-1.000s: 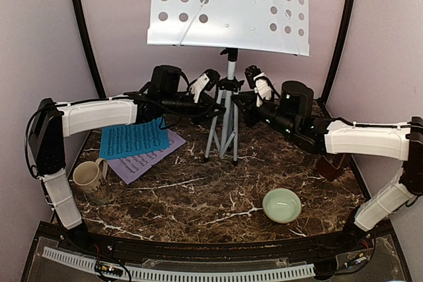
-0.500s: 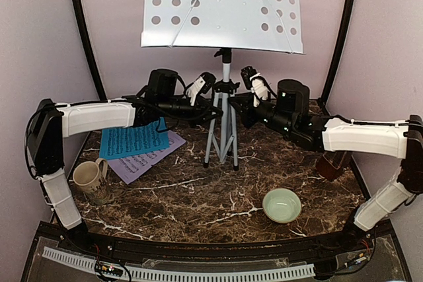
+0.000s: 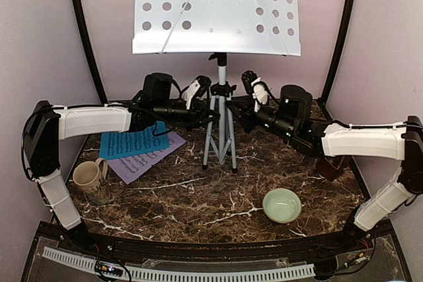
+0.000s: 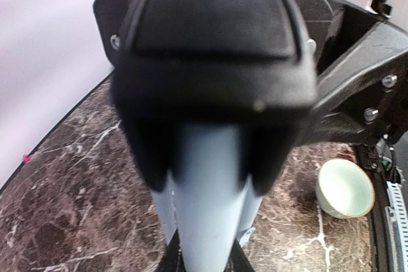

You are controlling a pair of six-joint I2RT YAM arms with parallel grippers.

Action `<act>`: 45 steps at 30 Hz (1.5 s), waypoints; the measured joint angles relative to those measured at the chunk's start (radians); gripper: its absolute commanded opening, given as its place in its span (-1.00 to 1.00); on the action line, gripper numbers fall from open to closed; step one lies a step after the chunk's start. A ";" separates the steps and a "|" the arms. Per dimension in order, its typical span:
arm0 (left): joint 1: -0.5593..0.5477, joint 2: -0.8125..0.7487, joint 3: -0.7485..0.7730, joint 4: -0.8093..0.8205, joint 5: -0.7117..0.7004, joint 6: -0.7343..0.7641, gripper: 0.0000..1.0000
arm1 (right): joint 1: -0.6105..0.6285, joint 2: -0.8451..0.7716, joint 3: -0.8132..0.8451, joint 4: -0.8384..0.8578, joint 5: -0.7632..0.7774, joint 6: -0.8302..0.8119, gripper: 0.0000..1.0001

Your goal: Set up the instrument practice props

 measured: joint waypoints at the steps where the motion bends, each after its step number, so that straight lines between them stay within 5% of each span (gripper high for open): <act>1: 0.002 -0.002 -0.003 0.003 -0.012 -0.001 -1.00 | 0.000 -0.006 -0.008 0.011 0.005 -0.002 -0.43; 9: 0.064 -0.030 -0.053 0.032 -0.062 -0.083 -1.00 | -0.021 -0.075 -0.074 0.108 0.045 0.016 0.09; 19: 0.048 -0.045 -0.069 0.047 -0.126 -0.095 -1.00 | -0.006 -0.031 -0.147 0.168 0.047 0.060 0.27; 23: 0.037 -0.048 -0.070 0.045 -0.128 -0.061 -1.00 | -0.001 0.042 -0.132 0.174 0.032 0.076 0.57; 26: 0.025 -0.049 -0.070 0.042 -0.132 -0.049 -1.00 | 0.008 0.087 -0.114 0.174 0.023 0.090 0.58; 35: -0.009 -0.054 -0.068 0.031 -0.161 -0.003 -1.00 | 0.040 0.206 -0.036 0.181 0.045 0.080 0.02; 42: -0.018 -0.061 -0.068 0.020 -0.175 0.015 -1.00 | 0.043 0.215 -0.024 0.180 0.097 0.058 -0.96; 45: -0.020 -0.064 -0.068 0.015 -0.193 0.023 -1.00 | 0.056 0.206 -0.024 0.165 0.123 0.041 -1.00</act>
